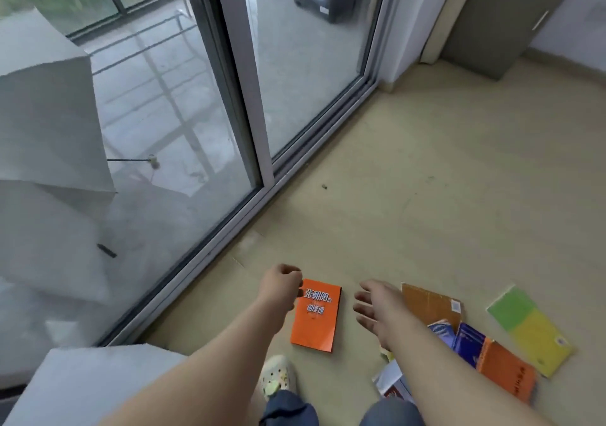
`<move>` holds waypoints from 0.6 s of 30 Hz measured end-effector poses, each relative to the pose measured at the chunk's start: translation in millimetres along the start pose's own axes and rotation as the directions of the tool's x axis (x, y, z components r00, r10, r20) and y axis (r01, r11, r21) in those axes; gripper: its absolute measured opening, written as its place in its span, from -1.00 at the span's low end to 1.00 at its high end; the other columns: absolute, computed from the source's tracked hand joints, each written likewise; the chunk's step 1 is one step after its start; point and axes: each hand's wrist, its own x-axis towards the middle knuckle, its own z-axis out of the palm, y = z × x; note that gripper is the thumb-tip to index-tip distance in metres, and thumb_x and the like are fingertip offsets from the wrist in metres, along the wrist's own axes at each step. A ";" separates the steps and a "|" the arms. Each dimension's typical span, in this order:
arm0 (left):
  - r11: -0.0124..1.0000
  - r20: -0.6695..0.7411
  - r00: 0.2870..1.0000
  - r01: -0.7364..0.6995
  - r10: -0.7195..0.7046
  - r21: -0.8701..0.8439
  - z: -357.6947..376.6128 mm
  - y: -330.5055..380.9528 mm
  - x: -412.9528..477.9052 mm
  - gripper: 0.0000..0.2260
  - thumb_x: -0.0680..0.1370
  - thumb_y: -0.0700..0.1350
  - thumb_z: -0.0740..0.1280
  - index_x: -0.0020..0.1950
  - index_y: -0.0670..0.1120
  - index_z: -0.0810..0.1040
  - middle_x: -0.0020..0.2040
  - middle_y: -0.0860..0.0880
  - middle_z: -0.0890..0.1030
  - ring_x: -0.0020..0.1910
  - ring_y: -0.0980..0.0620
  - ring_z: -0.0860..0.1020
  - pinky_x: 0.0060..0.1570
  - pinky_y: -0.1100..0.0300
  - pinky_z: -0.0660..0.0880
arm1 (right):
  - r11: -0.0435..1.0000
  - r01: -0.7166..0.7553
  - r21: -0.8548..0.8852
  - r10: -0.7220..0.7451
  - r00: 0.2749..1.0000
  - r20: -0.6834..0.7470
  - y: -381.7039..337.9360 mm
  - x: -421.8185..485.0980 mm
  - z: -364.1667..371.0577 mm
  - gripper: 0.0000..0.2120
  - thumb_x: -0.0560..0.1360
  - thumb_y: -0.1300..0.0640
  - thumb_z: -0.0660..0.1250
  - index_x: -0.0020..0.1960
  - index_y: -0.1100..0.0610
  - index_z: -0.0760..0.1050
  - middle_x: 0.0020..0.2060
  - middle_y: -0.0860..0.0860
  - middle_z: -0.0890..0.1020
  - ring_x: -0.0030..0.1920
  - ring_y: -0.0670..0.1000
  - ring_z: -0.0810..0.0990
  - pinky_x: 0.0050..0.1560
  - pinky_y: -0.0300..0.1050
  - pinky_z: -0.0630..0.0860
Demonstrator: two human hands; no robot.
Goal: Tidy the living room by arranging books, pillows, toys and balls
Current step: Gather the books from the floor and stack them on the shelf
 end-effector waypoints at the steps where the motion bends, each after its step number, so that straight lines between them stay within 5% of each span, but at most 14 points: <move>1: 1.000 0.005 1.000 0.004 -0.005 0.010 -4.3 1.6 10.6 -0.88 0.58 -0.22 0.14 0.04 -0.12 0.45 -0.20 -0.02 0.50 -0.18 0.02 0.51 -0.32 0.23 0.35 | 1.000 -0.008 0.008 0.008 1.000 -0.006 -2.7 6.0 8.4 -0.90 0.55 0.22 0.18 -0.14 0.15 0.40 -0.26 0.07 0.49 -0.32 0.02 0.44 -0.31 -0.14 0.38; 4: 1.000 0.029 0.999 0.027 -0.028 0.012 -12.5 4.6 30.0 -0.87 0.58 -0.22 0.14 0.05 -0.12 0.45 -0.19 -0.03 0.50 -0.20 0.04 0.52 -0.32 0.24 0.34 | 1.000 -0.006 -0.003 0.006 1.000 -0.006 -7.7 16.5 23.2 -0.92 0.57 0.22 0.17 -0.01 0.19 0.43 -0.14 0.14 0.53 -0.16 0.11 0.53 0.02 0.08 0.54; 7: 0.999 0.038 0.999 0.038 -0.038 0.003 -19.2 5.6 43.3 -0.88 0.58 -0.23 0.13 0.03 -0.12 0.45 -0.20 -0.02 0.49 -0.26 0.07 0.49 -0.32 0.24 0.33 | 0.999 -0.011 -0.049 0.010 1.000 -0.027 -11.9 23.5 33.1 -0.85 0.58 0.23 0.16 0.07 0.24 0.46 0.06 0.25 0.56 0.11 0.26 0.56 0.25 0.16 0.43; 12: 0.998 0.022 0.999 0.042 -0.041 -0.041 -17.3 -3.7 78.9 -0.86 0.56 -0.24 0.14 0.05 -0.13 0.46 -0.22 -0.02 0.49 -0.17 0.00 0.51 -0.35 0.24 0.34 | 0.992 -0.066 -0.111 0.067 0.998 0.005 -6.3 46.5 44.0 -0.88 0.57 0.24 0.18 -0.14 0.20 0.42 -0.25 0.10 0.53 -0.28 0.05 0.48 -0.23 -0.09 0.47; 18: 0.993 0.060 0.992 0.114 -0.113 -0.016 39.4 -74.1 156.8 -0.88 0.56 -0.23 0.16 0.04 -0.11 0.46 -0.20 -0.04 0.49 -0.21 0.03 0.48 -0.30 0.23 0.32 | 0.973 -0.125 -0.196 0.133 0.991 0.027 42.8 152.3 41.4 -0.80 0.55 0.30 0.16 -0.24 0.16 0.38 -0.33 0.08 0.47 -0.36 0.01 0.40 -0.34 -0.18 0.32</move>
